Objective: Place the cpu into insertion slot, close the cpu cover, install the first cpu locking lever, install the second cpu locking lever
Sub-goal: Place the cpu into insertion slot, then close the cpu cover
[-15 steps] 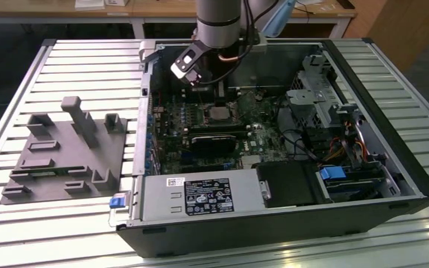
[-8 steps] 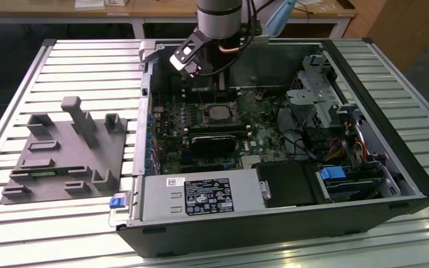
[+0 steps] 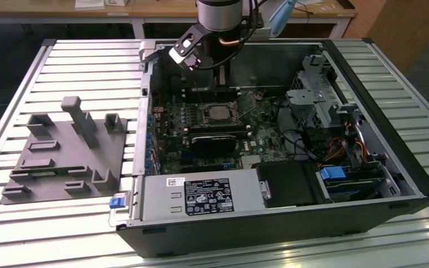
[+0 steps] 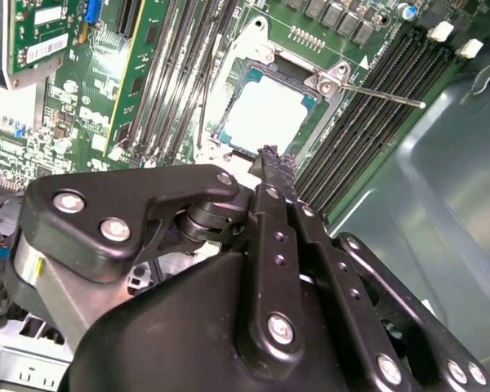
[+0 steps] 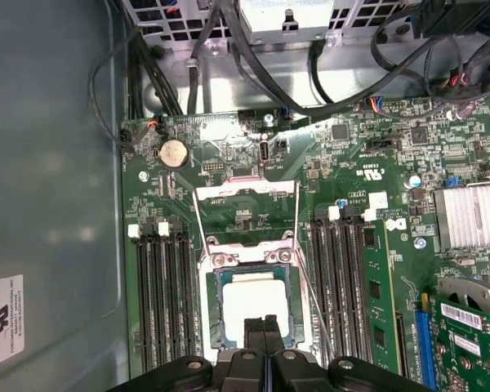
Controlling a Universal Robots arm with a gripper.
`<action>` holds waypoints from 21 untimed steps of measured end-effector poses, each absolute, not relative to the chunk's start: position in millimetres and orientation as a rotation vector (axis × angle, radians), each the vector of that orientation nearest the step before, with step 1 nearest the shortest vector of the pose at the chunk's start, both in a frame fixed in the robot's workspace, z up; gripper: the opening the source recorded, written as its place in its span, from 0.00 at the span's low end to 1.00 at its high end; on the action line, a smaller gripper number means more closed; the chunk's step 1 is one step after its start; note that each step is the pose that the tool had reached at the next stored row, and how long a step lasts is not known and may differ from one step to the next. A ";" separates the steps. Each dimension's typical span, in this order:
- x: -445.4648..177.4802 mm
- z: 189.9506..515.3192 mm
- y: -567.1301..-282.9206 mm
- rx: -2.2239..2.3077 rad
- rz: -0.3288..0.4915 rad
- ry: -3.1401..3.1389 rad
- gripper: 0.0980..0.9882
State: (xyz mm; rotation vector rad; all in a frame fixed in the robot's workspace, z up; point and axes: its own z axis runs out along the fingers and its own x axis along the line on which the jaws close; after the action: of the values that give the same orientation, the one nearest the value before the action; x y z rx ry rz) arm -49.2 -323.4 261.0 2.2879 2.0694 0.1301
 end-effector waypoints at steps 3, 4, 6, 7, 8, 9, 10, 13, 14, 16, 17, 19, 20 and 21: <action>-49.2 261.1 -323.4 2.289 0.130 2.068 0.00; -49.2 261.1 -323.5 2.289 0.130 2.068 0.00; -49.2 261.1 -323.5 2.289 0.130 2.068 0.00; -49.2 261.1 -323.4 2.289 0.130 2.068 0.00; -49.2 261.1 -323.5 2.289 0.130 2.068 0.00; -49.2 261.1 -323.5 2.289 0.130 2.068 0.00; -49.2 261.1 -323.4 2.289 0.130 2.068 0.00; -49.2 261.1 -323.4 2.290 0.130 2.067 0.00; -48.9 261.1 -323.4 2.290 0.130 2.067 0.00; -47.2 261.2 -323.4 2.290 0.129 2.067 0.00; -45.7 261.1 -323.4 2.290 0.129 2.067 0.00; -41.7 261.1 -323.4 2.290 0.129 2.068 0.00; -39.0 261.1 -323.4 2.290 0.129 2.068 0.00; -35.9 261.1 -323.5 2.290 0.128 2.068 0.00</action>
State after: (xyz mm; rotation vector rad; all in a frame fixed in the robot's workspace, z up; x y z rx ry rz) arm -35.9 -323.5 261.1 2.2903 2.0682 0.1279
